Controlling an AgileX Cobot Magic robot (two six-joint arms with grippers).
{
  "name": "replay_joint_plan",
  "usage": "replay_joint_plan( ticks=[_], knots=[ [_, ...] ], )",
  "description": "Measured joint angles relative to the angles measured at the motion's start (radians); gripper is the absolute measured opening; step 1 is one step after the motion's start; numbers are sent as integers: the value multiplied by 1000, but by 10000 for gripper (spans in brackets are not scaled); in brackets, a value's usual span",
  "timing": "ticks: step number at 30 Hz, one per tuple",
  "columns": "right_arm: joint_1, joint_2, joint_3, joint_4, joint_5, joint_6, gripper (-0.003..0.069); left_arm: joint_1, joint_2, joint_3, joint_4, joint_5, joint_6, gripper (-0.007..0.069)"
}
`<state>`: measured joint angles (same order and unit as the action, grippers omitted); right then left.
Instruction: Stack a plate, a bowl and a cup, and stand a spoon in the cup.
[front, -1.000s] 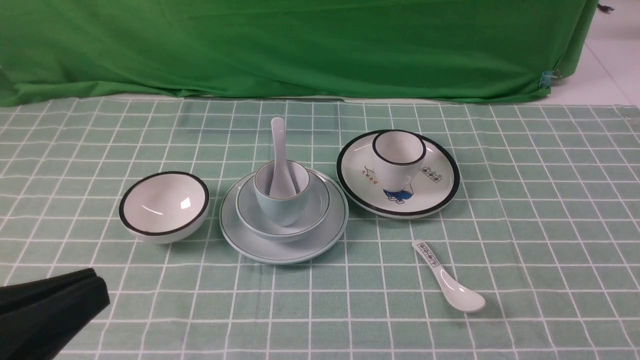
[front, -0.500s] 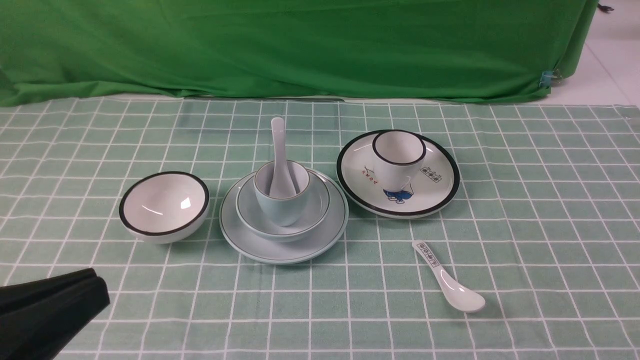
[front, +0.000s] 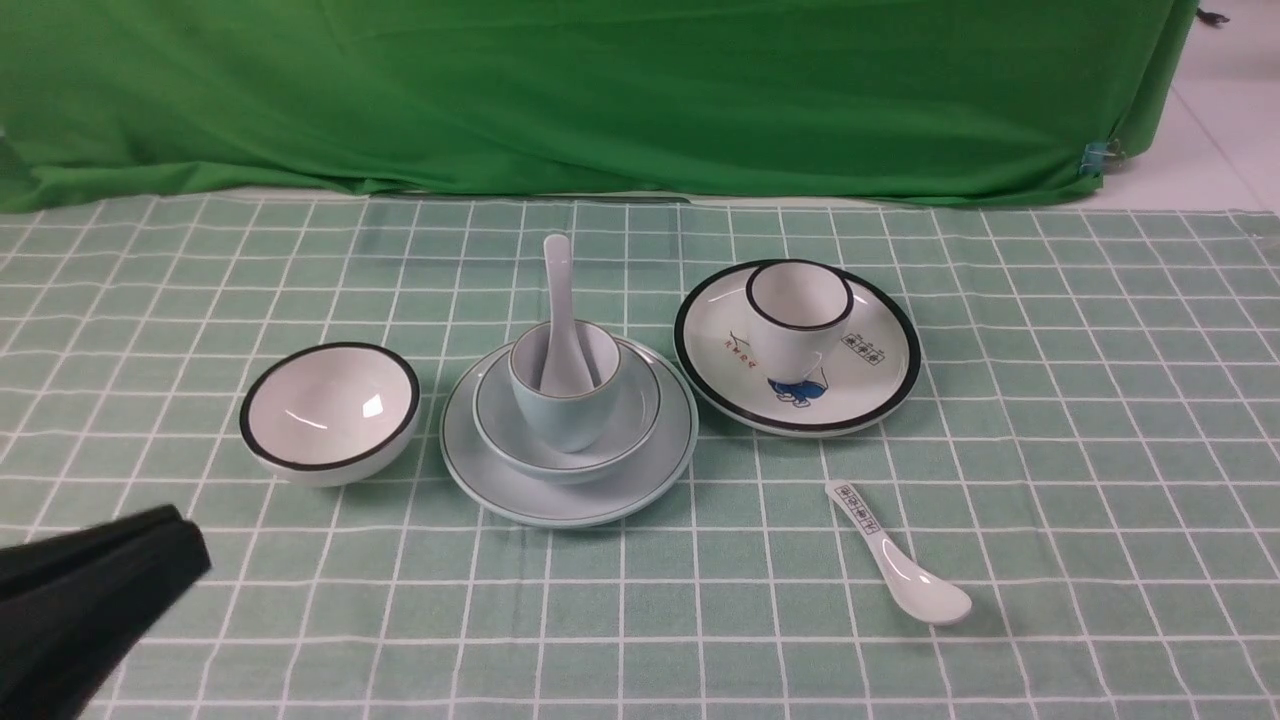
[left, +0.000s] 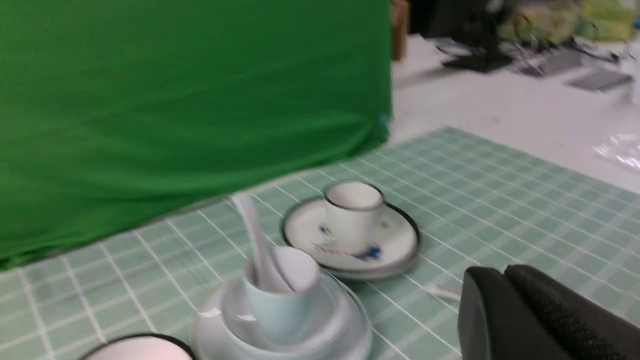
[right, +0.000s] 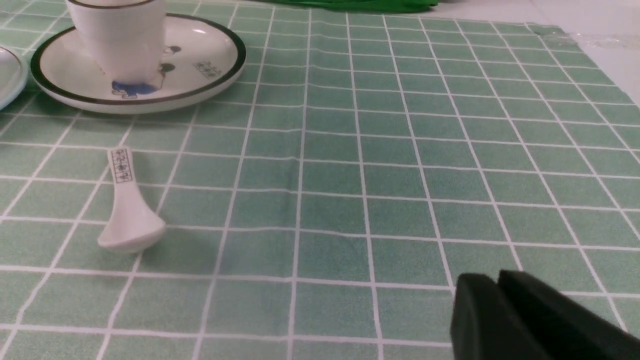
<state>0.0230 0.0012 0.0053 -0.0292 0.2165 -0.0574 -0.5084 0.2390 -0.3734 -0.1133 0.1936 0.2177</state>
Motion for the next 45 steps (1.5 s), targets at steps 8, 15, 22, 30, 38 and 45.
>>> replay_joint_plan(
  ticks=[8,15,22,30,38,45],
  knots=[
    [0,0,0,0,0,0,87,465,-194,223,-1,-53,6,13],
    [0,0,0,0,0,0,94,625,-237,368,-16,28,-20,13],
    [0,0,0,0,0,0,111,629,-237,380,-43,53,-36,13],
    [0,-1,0,1,0,0,131,629,-237,380,-45,53,-38,13],
    [0,-1,0,1,0,0,145,629,-237,380,-45,51,-38,13],
    [0,-1,0,1,0,0,162,629,-237,380,-45,51,-29,13]
  ],
)
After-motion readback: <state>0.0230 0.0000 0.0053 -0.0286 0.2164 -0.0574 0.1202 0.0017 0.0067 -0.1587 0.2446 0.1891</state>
